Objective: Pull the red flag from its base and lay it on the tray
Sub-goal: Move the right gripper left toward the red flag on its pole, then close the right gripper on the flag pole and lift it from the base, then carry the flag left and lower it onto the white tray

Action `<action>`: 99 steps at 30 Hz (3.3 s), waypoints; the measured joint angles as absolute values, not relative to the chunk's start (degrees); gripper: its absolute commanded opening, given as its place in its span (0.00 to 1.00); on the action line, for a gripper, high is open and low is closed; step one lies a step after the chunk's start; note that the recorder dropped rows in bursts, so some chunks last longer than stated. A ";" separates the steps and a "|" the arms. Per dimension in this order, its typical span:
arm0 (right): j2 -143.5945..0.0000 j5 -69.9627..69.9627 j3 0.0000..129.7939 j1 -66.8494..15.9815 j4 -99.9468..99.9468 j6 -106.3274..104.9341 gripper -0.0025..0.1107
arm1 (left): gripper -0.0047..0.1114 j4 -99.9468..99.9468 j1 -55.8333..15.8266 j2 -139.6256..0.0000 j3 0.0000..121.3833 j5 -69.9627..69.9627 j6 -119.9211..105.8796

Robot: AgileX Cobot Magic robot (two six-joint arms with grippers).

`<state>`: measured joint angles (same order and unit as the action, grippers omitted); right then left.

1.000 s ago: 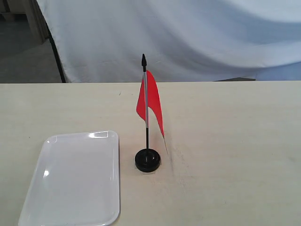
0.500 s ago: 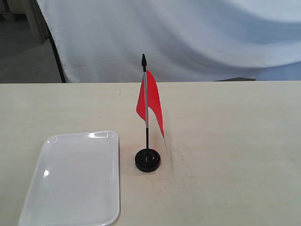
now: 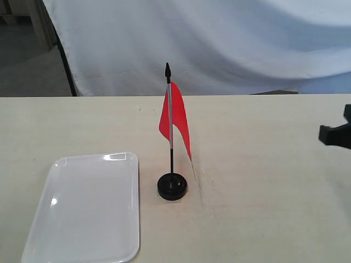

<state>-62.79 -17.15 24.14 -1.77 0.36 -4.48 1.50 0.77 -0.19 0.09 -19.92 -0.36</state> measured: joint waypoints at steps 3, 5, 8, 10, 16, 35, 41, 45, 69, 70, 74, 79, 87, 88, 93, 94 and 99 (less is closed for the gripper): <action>-72.03 -19.72 24.22 -6.83 -0.39 -4.48 0.26 | 0.04 1.50 0.77 -0.19 0.09 -19.92 -0.36; -76.16 -21.92 24.22 -10.50 -1.80 -4.48 0.37 | 0.04 1.50 0.77 -0.19 0.09 -19.92 -0.36; -81.08 -25.66 24.22 -15.14 -2.58 -4.48 0.48 | 0.04 1.50 0.77 -0.19 0.09 -19.92 -0.36; -84.06 -29.79 24.22 -18.22 -2.82 -4.48 0.49 | 0.04 1.50 0.77 -0.19 0.09 -19.92 -0.36; -92.16 -39.69 27.32 -25.45 -2.82 -4.48 0.49 | 0.04 1.50 0.77 -0.19 0.09 -19.92 -0.36; -109.94 -41.31 44.13 -35.02 -3.33 -4.48 0.49 | 0.04 1.50 0.77 -0.19 0.09 -19.92 -0.36; -110.71 -41.31 44.50 -35.02 -3.33 -4.48 0.28 | 0.04 1.50 0.77 -0.19 0.09 -19.92 -0.36; -110.74 -41.31 44.50 -35.02 -4.26 -4.11 0.02 | 0.04 1.50 0.77 -0.19 0.09 -19.92 -0.36; -100.01 6.68 62.65 -37.34 -5.70 -2.75 0.02 | 0.04 1.50 0.77 -0.19 0.09 -19.92 -0.36; -100.27 12.90 66.28 -38.76 -5.70 -2.75 0.02 | 0.04 1.50 0.77 -0.19 0.09 -19.92 -0.36; -102.75 26.82 74.38 -42.10 -1.05 -5.28 0.02 | 0.04 1.50 0.77 -0.19 0.09 -19.92 -0.36; -109.94 44.27 86.53 -45.77 7.62 -10.13 0.02 | 0.04 1.50 0.77 -0.19 0.09 -19.92 -0.36; -125.71 62.90 106.90 -46.35 19.42 -10.49 0.02 | 0.04 1.50 0.77 -0.19 0.09 -19.92 -0.36; -128.00 64.03 109.59 -46.35 19.99 -10.49 0.02 | 0.04 1.50 0.77 -0.19 0.09 -19.92 -0.36; -134.97 66.60 118.21 -46.35 21.08 -9.73 0.02 | 0.04 1.50 0.77 -0.19 0.09 -19.92 -0.36; -135.96 66.96 119.36 -46.35 21.08 -9.23 0.02 | 0.04 1.50 0.77 -0.19 0.09 -19.92 -0.36; -139.51 67.56 122.38 -46.35 21.23 -6.63 0.02 | 0.04 1.50 0.77 -0.19 0.09 -19.92 -0.36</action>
